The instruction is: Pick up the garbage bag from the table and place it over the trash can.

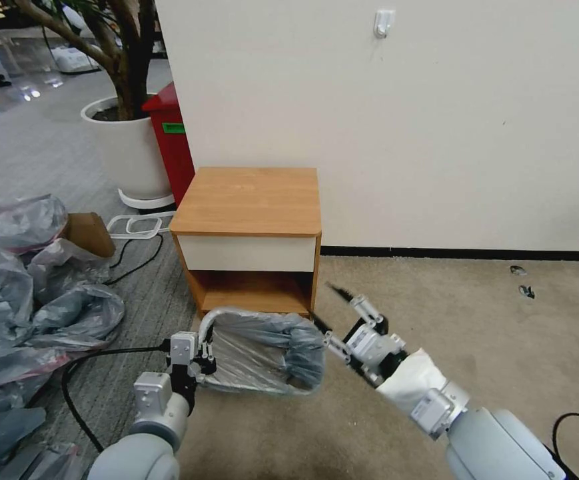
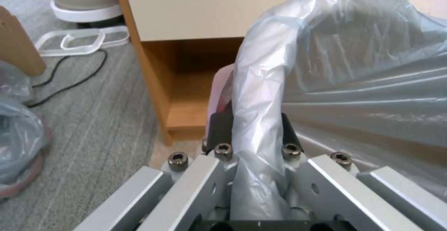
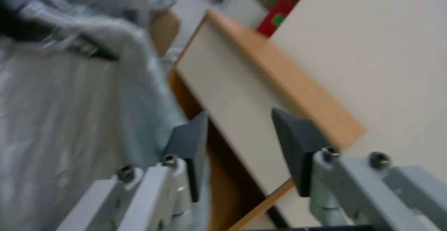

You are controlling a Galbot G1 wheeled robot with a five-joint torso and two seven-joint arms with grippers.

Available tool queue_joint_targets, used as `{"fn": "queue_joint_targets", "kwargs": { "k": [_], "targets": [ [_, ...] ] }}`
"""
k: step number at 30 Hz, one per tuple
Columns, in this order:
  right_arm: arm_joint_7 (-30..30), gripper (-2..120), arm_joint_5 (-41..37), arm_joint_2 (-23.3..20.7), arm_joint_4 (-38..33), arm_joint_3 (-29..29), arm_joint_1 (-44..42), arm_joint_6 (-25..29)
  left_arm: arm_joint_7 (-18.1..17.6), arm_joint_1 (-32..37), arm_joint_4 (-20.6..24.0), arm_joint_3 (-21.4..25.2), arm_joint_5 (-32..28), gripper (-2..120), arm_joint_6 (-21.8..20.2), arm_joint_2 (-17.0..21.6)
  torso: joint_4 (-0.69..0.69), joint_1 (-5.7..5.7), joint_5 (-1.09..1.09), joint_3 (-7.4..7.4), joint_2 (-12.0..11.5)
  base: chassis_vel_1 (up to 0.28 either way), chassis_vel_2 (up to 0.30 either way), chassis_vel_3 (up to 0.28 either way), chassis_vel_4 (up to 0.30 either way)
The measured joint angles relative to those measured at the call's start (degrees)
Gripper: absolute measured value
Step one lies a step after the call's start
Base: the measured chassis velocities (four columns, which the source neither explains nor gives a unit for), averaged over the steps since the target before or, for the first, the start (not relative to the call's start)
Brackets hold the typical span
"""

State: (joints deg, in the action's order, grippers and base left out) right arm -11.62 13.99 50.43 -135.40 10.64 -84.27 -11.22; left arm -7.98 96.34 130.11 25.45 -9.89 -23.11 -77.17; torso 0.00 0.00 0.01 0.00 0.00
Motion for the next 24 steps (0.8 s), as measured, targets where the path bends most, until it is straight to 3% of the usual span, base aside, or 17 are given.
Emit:
{"fn": "queue_joint_targets", "kwargs": {
  "k": [3, 4, 6, 10, 24],
  "targets": [
    [-0.1, 36, -0.1, -0.2, 0.0, -0.2, 0.1, -0.3, 0.0, 0.0, 0.0, -0.1, 0.2, 3, 0.0, -0.1, 0.0, 0.0, 0.0, 0.0, 0.0, 0.0, 0.0, 0.0, 0.0],
    [-1.0, 22, -1.0, -1.5, 0.2, -1.9, 0.5, -2.5, -0.3, 0.4, 0.4, -0.6, 0.9, 3, 0.0, -0.9, 0.0, 0.0, 0.0, 0.0, 0.0, 0.0, 0.0, 0.0, 0.0],
    [-2.5, 11, -1.6, -2.1, 1.7, -3.8, 1.6, -4.1, -0.5, 0.8, 0.6, -1.5, 1.9, 3, 0.1, -1.7, -0.01, 0.0, 0.0, 0.0, 0.0, 0.0, 0.0, 0.0, 0.0],
    [-3.7, 0, -1.1, -1.8, 4.2, -6.7, 4.2, -6.2, -0.8, 1.0, 0.6, -2.8, 3.9, 3, 0.1, -2.2, 0.0, 0.0, 0.0, 0.0, 0.0, 0.0, 0.0, 0.0, 0.0],
    [-6.3, 0, 2.0, 2.3, 15.2, -13.0, 10.9, -7.4, -0.9, 2.3, 0.9, -6.6, 8.0, 3, 0.7, -3.0, 0.0, 0.0, 0.0, 0.0, 0.0, 0.0, 0.0, 0.0, 0.0]
  ]
}}
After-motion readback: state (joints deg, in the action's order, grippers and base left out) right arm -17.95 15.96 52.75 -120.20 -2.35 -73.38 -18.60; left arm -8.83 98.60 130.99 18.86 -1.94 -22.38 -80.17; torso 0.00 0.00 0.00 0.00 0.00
